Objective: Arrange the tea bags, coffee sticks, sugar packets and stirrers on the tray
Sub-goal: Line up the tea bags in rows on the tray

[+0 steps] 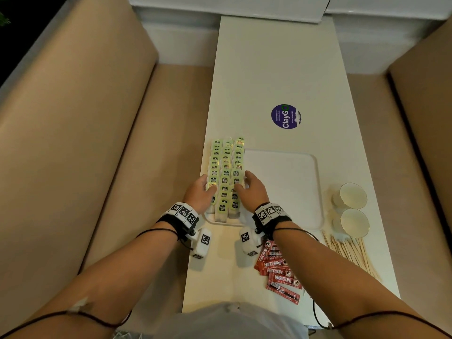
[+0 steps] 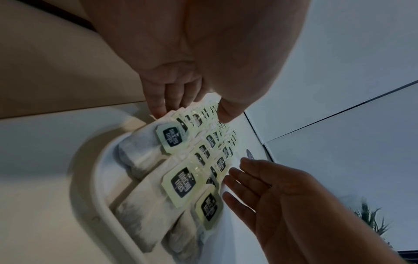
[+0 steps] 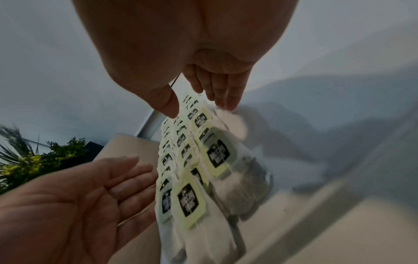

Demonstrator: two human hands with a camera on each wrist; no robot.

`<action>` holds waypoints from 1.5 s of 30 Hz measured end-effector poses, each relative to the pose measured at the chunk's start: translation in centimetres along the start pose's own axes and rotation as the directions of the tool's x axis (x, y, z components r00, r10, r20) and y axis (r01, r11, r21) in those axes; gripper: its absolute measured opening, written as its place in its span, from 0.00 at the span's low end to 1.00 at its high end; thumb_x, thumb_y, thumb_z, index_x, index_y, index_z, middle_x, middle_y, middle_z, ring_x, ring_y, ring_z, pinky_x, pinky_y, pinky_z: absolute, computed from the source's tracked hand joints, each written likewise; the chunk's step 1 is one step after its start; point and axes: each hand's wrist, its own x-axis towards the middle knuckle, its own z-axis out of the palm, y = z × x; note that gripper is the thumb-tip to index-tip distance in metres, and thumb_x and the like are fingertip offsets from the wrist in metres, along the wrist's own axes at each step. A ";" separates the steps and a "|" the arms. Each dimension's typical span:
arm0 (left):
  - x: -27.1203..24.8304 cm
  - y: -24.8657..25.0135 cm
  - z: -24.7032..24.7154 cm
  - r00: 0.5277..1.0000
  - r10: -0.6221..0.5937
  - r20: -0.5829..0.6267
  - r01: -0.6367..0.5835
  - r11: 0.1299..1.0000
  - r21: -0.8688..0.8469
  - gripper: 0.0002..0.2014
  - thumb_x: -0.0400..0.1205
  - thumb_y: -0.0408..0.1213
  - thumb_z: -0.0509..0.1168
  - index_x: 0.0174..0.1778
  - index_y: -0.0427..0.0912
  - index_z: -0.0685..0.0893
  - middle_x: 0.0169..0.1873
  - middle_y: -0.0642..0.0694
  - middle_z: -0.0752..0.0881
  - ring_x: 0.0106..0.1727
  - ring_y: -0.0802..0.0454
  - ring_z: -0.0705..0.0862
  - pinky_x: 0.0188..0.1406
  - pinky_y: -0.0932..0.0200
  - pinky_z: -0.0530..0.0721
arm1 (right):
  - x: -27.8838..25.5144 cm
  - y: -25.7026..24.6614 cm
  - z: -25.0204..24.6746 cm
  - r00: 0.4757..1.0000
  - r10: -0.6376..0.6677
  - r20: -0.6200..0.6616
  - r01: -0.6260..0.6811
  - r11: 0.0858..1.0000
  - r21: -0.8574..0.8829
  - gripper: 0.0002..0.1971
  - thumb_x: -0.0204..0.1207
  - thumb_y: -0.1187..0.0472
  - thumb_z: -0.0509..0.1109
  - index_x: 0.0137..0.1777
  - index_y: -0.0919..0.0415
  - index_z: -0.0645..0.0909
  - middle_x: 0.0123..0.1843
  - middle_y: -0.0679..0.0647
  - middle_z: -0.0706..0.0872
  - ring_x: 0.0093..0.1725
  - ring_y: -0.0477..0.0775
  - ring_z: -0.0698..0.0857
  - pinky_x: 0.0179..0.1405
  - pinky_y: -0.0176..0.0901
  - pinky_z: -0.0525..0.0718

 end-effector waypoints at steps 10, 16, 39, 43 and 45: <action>0.9 0.7 -0.2 0.999 0.029 0.040 -0.030 0.999 0.028 0.23 0.87 0.34 0.64 0.79 0.37 0.73 0.67 0.51 0.78 0.73 0.55 0.75 0.66 0.64 0.69 | 2.2 -0.4 -0.5 0.999 -0.020 0.031 0.021 0.999 -0.041 0.20 0.82 0.58 0.69 0.73 0.55 0.76 0.65 0.48 0.86 0.60 0.47 0.84 0.59 0.42 0.79; 0.9 1.1 -0.5 0.998 0.009 0.056 -0.010 1.000 0.017 0.26 0.86 0.39 0.65 0.81 0.38 0.70 0.72 0.56 0.74 0.77 0.54 0.74 0.73 0.58 0.71 | 2.8 -0.7 -0.4 0.990 -0.057 0.126 0.071 0.991 -0.112 0.19 0.83 0.59 0.68 0.73 0.54 0.74 0.63 0.46 0.86 0.62 0.51 0.86 0.59 0.43 0.80; -0.7 0.6 -1.5 0.995 0.095 0.028 -0.098 0.980 0.176 0.30 0.85 0.40 0.68 0.83 0.48 0.67 0.84 0.46 0.64 0.83 0.48 0.67 0.79 0.53 0.68 | 4.0 -0.6 -4.3 0.990 0.005 0.142 0.041 0.948 -0.317 0.32 0.85 0.53 0.68 0.86 0.60 0.64 0.85 0.58 0.70 0.81 0.60 0.74 0.79 0.56 0.73; -2.6 0.7 -1.9 0.975 0.221 -0.019 -0.209 0.944 0.256 0.19 0.84 0.37 0.68 0.72 0.46 0.79 0.74 0.45 0.75 0.73 0.48 0.76 0.70 0.58 0.73 | 0.4 -0.7 -6.6 0.989 -0.056 0.140 0.098 0.945 -0.313 0.25 0.85 0.55 0.68 0.80 0.58 0.75 0.79 0.54 0.79 0.72 0.56 0.83 0.70 0.46 0.78; -3.5 0.8 -1.7 0.968 0.251 0.014 -0.247 0.939 0.239 0.15 0.83 0.37 0.68 0.67 0.48 0.82 0.67 0.49 0.80 0.65 0.52 0.79 0.63 0.58 0.77 | -1.6 -0.6 -7.7 0.987 -0.059 0.152 0.105 0.943 -0.315 0.22 0.85 0.55 0.68 0.78 0.56 0.78 0.76 0.52 0.82 0.68 0.52 0.85 0.69 0.42 0.78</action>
